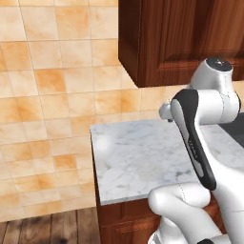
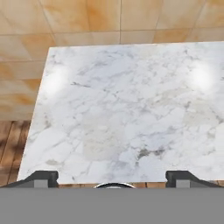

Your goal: Navigate to the stand mixer.

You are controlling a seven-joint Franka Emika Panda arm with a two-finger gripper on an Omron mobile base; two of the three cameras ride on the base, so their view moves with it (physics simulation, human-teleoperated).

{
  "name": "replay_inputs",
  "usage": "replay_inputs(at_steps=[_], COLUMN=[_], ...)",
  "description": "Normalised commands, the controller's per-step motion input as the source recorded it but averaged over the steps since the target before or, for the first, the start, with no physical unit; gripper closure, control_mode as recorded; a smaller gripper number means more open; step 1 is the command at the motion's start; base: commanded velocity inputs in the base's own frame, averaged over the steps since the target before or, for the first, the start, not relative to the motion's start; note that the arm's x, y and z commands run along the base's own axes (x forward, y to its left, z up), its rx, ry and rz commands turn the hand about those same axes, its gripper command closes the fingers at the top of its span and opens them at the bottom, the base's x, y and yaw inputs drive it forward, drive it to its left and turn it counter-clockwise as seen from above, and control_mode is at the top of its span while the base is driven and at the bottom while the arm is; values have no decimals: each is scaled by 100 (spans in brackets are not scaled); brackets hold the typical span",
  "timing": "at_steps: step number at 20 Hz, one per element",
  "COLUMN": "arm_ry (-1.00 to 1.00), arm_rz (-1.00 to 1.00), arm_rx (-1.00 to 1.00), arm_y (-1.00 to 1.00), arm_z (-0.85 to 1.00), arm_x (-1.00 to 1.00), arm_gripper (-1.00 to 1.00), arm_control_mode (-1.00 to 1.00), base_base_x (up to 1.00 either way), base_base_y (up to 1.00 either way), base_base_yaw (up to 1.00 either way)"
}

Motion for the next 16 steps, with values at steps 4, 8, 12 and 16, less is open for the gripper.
replay_inputs(at_steps=[4, 8, 12, 16], arm_ry=[1, 0, 0, 0], arm_rz=[-8, -6, -5, 0], arm_rx=[2, 0, 0, 0], arm_y=[-12, -2, 0, 0], arm_z=[39, 26, 8, 0], arm_x=[-32, -40, -44, 0], arm_gripper=[-100, -100, -100, -100], arm_control_mode=[-100, -100, -100, 100], base_base_x=[0, 0, 0, -54], base_base_y=[0, 0, 0, 0], base_base_yaw=[0, 0, 0, -13])
